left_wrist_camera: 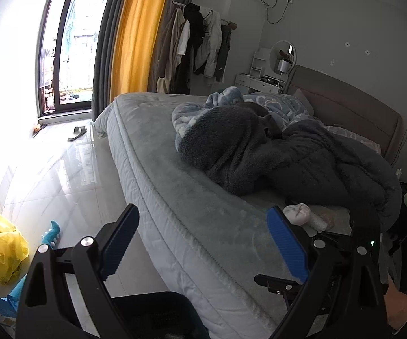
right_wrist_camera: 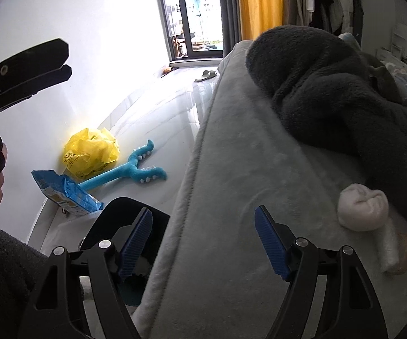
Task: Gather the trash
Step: 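Move both tools back over the bed toward the cloth ball and tape roll, then grasp the white cloth ball with the left tool while the right tool grasps a brown tape roll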
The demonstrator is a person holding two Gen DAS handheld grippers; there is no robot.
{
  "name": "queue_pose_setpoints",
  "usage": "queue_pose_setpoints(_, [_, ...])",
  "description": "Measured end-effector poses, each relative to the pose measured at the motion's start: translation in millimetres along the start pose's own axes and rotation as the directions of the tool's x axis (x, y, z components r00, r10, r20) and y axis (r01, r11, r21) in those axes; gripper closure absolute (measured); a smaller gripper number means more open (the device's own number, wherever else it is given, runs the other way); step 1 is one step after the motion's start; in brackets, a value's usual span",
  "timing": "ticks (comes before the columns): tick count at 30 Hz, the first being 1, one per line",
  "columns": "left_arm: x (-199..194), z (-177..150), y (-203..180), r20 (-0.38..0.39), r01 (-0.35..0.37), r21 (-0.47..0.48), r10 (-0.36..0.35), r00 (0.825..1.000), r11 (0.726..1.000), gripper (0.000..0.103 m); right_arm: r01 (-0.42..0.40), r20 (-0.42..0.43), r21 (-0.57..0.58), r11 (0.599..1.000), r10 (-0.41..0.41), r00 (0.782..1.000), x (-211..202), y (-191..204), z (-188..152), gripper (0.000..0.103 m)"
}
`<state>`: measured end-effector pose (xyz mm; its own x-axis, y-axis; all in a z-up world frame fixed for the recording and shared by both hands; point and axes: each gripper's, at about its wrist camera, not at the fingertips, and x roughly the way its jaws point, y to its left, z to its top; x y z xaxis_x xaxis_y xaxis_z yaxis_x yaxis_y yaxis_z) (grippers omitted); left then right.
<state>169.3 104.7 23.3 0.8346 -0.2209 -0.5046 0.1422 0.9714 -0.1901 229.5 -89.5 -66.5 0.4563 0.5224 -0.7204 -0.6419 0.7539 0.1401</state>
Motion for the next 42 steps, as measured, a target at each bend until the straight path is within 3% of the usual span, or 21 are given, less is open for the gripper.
queue_pose_setpoints(17, [68.1, -5.8, -47.1, -0.070, 0.102, -0.028, -0.103, 0.992, 0.994, 0.008, 0.103, 0.075, 0.164, 0.981, -0.117, 0.990, -38.6, -106.6, -22.5, 0.027])
queue_pose_setpoints(32, [128.3, -25.7, -107.3, -0.108, 0.213, -0.010, -0.213, 0.971, 0.977, 0.008, 0.084, 0.128, 0.366, 0.927, -0.140, 0.982, -68.1, -192.0, -52.3, 0.027])
queue_pose_setpoints(36, [141.0, -30.9, -121.9, -0.099, 0.238, 0.005, -0.237, 0.967, 0.971, 0.008, 0.050, 0.144, 0.418, 0.907, -0.120, 0.982, -71.4, -210.5, -62.9, 0.037])
queue_pose_setpoints(42, [165.9, -39.7, -131.5, -0.129, 0.273, -0.051, -0.277, 0.952, 0.961, 0.008, 0.001, 0.147, 0.473, 0.881, -0.081, 0.986, -66.0, -223.2, -69.5, 0.049])
